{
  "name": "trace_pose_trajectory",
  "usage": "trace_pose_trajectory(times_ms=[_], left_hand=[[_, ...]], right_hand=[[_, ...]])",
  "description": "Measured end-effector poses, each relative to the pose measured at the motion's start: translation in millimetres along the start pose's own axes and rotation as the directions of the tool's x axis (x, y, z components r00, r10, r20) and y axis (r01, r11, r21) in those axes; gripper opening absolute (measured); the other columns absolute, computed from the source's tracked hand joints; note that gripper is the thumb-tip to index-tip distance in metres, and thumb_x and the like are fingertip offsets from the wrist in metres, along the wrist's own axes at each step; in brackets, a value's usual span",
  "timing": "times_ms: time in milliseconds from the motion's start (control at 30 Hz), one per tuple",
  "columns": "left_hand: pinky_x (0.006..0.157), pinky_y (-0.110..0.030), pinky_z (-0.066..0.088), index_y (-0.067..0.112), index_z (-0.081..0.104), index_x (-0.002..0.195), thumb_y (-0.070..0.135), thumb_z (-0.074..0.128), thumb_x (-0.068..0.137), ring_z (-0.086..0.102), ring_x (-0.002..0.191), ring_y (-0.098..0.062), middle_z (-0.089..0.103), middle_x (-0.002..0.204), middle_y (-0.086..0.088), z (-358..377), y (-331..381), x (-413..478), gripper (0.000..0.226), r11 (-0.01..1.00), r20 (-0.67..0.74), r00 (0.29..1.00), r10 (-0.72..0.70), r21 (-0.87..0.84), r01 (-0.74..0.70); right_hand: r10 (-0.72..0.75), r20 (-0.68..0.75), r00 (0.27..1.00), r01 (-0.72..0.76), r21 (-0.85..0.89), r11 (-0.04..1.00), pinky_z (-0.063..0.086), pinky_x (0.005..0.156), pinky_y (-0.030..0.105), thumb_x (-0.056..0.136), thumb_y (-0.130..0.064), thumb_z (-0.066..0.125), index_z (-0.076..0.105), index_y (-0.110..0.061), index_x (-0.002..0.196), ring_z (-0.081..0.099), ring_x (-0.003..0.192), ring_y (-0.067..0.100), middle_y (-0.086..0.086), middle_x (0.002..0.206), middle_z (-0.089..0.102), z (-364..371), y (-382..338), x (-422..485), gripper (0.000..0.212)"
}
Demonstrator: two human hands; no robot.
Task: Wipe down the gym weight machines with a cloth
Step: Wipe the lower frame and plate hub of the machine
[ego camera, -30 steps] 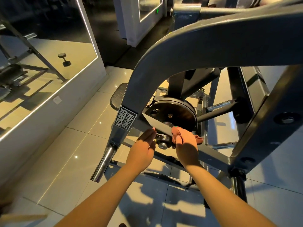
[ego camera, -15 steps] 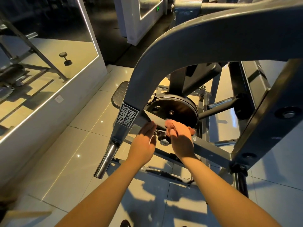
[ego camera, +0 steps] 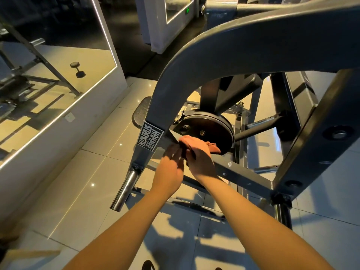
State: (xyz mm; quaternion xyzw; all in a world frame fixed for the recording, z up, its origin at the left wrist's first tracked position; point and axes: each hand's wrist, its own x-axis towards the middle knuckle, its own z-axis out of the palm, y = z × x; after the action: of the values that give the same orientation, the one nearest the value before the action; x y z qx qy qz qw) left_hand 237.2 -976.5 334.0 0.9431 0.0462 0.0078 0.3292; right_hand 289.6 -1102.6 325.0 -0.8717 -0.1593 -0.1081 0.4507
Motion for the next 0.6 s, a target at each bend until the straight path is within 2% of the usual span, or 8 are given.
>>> trace_pose_trajectory(times_ms=[100, 200, 300, 400, 467, 500, 533, 600], left_hand=[[0.121, -0.042, 0.03, 0.017, 0.041, 0.153, 0.03, 0.041, 0.106, 0.026, 0.15, -0.026, 0.029, 0.163, -0.008, 25, 7, 10, 0.048, 0.937, 0.118, 0.948, 0.295, 0.161, -0.311], [0.127, -0.037, -0.001, 0.014, 0.03, 0.156, 0.032, 0.035, 0.108, 0.006, 0.155, -0.021, 0.019, 0.167, -0.004, 46, 17, 24, 0.052, 0.859, 0.226, 0.903, 0.364, 0.294, -0.42], [0.119, -0.032, -0.018, 0.015, 0.025, 0.158, 0.031, 0.034, 0.107, 0.003, 0.155, -0.022, 0.017, 0.167, -0.003, 54, 18, 30, 0.054, 0.807, 0.232, 0.899, 0.372, 0.398, -0.437], [0.119, -0.034, -0.017, 0.017, 0.024, 0.158, 0.031, 0.038, 0.106, 0.004, 0.156, -0.022, 0.015, 0.167, -0.002, 61, 22, 32, 0.055, 0.802, 0.251, 0.916, 0.314, 0.445, -0.397], [0.127, -0.04, -0.002, 0.021, 0.035, 0.154, 0.033, 0.044, 0.104, 0.021, 0.152, -0.026, 0.03, 0.163, -0.002, 73, 32, 32, 0.052, 0.83, 0.219, 0.919, 0.327, 0.399, -0.39], [0.127, -0.043, 0.01, 0.023, 0.041, 0.15, 0.033, 0.049, 0.102, 0.032, 0.147, -0.027, 0.04, 0.157, -0.002, 79, 37, 32, 0.05, 0.843, 0.194, 0.919, 0.344, 0.367, -0.394], [0.125, -0.044, 0.02, 0.023, 0.045, 0.147, 0.031, 0.053, 0.1, 0.041, 0.142, -0.027, 0.047, 0.151, -0.002, 83, 40, 31, 0.048, 0.85, 0.192, 0.913, 0.361, 0.335, -0.407], [0.123, -0.042, 0.027, 0.019, 0.05, 0.143, 0.025, 0.054, 0.099, 0.047, 0.136, -0.025, 0.051, 0.147, -0.003, 86, 41, 28, 0.045, 0.806, 0.229, 0.864, 0.449, 0.313, -0.502]], right_hand=[[0.04, -0.1, 0.994, -0.047, -0.07, 0.996, 0.042, 0.111, 0.028, 0.104, -0.027, 0.034, 0.065, -0.013, 0.126, 0.057, 0.119, 0.012, 0.006, 0.127, 0.066, -18, 37, -30, 0.041], [0.18, -0.163, 0.97, -0.194, -0.069, 0.979, 0.044, 0.109, 0.034, 0.102, -0.027, 0.034, 0.065, -0.011, 0.125, 0.059, 0.115, 0.017, 0.007, 0.121, 0.067, -36, 85, -62, 0.042], [0.313, -0.284, 0.906, -0.33, -0.014, 0.944, 0.049, 0.077, 0.045, 0.098, -0.024, 0.034, 0.062, -0.015, 0.09, 0.056, 0.082, 0.02, 0.003, 0.087, 0.06, -48, 96, -73, 0.03], [0.289, -0.288, 0.913, -0.307, -0.017, 0.952, 0.049, 0.071, 0.044, 0.095, -0.027, 0.033, 0.057, -0.02, 0.08, 0.055, 0.077, 0.023, 0.005, 0.081, 0.06, -45, 69, -57, 0.029], [0.204, -0.175, 0.963, -0.22, -0.082, 0.972, 0.052, 0.098, 0.04, 0.099, -0.031, 0.037, 0.068, -0.013, 0.108, 0.063, 0.102, 0.024, 0.008, 0.109, 0.07, -37, 56, -53, 0.037], [0.184, -0.119, 0.976, -0.195, -0.088, 0.977, 0.043, 0.11, 0.032, 0.1, -0.033, 0.039, 0.066, -0.01, 0.124, 0.059, 0.117, 0.019, 0.006, 0.125, 0.066, -38, 55, -56, 0.043], [0.165, -0.098, 0.982, -0.174, -0.094, 0.98, 0.036, 0.114, 0.027, 0.101, -0.034, 0.04, 0.063, -0.007, 0.131, 0.054, 0.123, 0.015, 0.004, 0.132, 0.063, -44, 56, -62, 0.046], [0.161, -0.147, 0.976, -0.18, -0.125, 0.976, 0.037, 0.113, 0.025, 0.101, -0.032, 0.039, 0.065, -0.002, 0.125, 0.06, 0.12, 0.024, 0.013, 0.127, 0.066, -62, 81, -80, 0.046]])
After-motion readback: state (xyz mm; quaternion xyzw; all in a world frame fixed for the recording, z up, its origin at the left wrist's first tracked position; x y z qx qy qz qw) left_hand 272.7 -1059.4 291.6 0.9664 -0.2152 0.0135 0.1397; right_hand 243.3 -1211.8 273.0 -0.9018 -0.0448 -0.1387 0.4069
